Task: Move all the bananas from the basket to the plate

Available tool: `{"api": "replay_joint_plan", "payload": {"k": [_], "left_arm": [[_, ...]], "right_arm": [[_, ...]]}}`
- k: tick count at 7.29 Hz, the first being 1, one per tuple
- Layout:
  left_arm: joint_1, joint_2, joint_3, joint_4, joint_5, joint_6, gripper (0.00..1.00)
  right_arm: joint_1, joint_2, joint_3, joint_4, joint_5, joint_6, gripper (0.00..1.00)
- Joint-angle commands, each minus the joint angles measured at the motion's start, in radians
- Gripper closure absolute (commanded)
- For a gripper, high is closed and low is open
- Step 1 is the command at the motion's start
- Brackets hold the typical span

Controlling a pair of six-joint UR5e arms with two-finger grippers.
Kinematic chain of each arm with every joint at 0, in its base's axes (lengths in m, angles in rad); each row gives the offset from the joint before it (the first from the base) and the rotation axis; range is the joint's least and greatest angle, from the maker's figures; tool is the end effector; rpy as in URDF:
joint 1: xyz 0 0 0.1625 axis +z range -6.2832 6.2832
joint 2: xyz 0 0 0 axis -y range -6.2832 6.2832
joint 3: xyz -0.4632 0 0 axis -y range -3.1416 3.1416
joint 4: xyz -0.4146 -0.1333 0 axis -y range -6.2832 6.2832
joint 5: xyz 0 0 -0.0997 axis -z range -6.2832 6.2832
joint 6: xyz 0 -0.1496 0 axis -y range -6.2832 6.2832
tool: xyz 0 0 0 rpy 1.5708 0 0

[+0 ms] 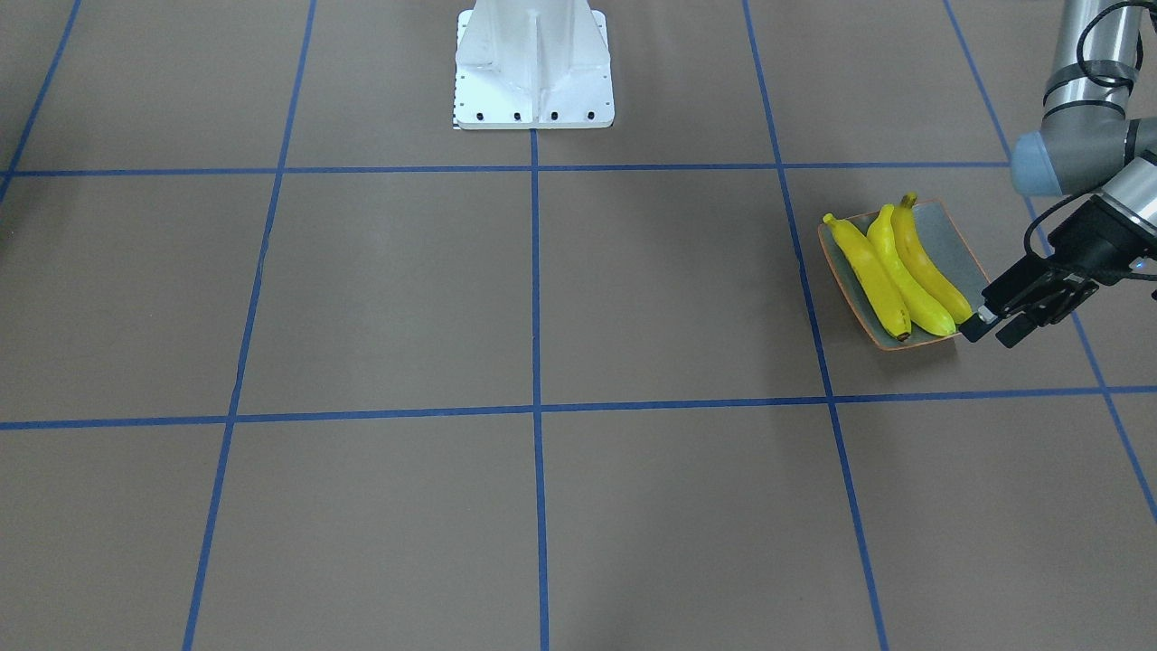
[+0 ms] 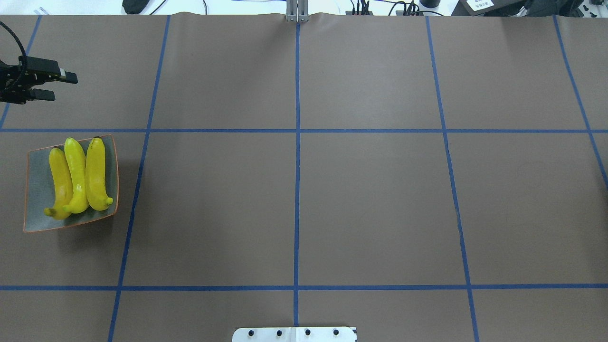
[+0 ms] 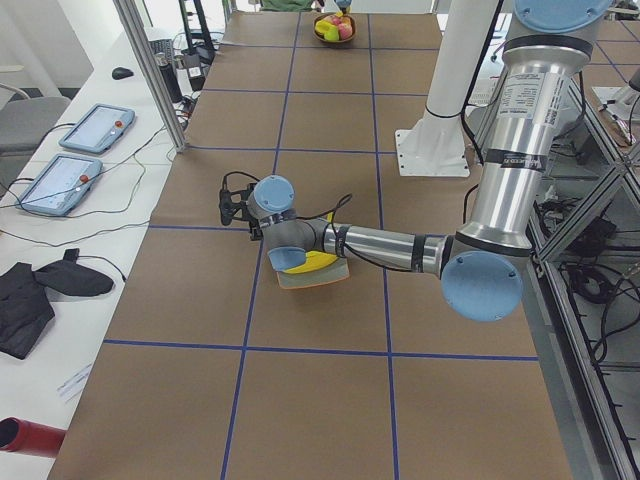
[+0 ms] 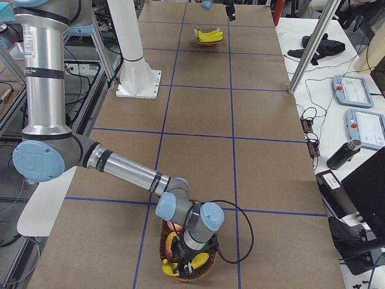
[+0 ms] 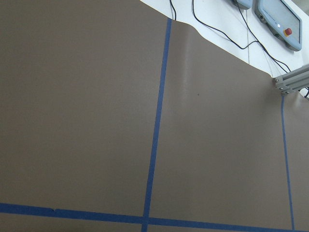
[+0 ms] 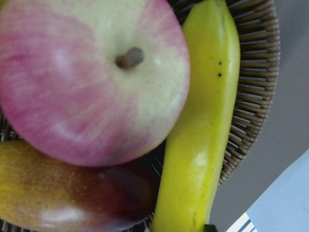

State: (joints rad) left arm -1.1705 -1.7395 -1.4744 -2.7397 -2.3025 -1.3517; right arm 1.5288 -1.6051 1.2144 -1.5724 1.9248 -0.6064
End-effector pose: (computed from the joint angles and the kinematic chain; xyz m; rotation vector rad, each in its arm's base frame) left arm 0.2144 -0.5922 0.5309 0.2691 1.3087 -0.3534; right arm 0.0643 -0.4090 0.9511 -0.2792 -0.4497 -0.5640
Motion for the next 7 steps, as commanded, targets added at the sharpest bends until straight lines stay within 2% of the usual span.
{"api": "replay_joint_plan", "payload": {"k": [1, 7], "left_arm": [[0.002, 0.000, -0.001, 0.000, 0.000, -0.003, 0.00], [0.014, 0.000, 0.000, 0.000, -0.002, -0.010, 0.00]], "right_arm": [[0.001, 0.001, 0.013, 0.000, -0.001, -0.001, 1.00], [0.033, -0.010, 0.076, -0.008, -0.046, -0.007, 1.00]]}}
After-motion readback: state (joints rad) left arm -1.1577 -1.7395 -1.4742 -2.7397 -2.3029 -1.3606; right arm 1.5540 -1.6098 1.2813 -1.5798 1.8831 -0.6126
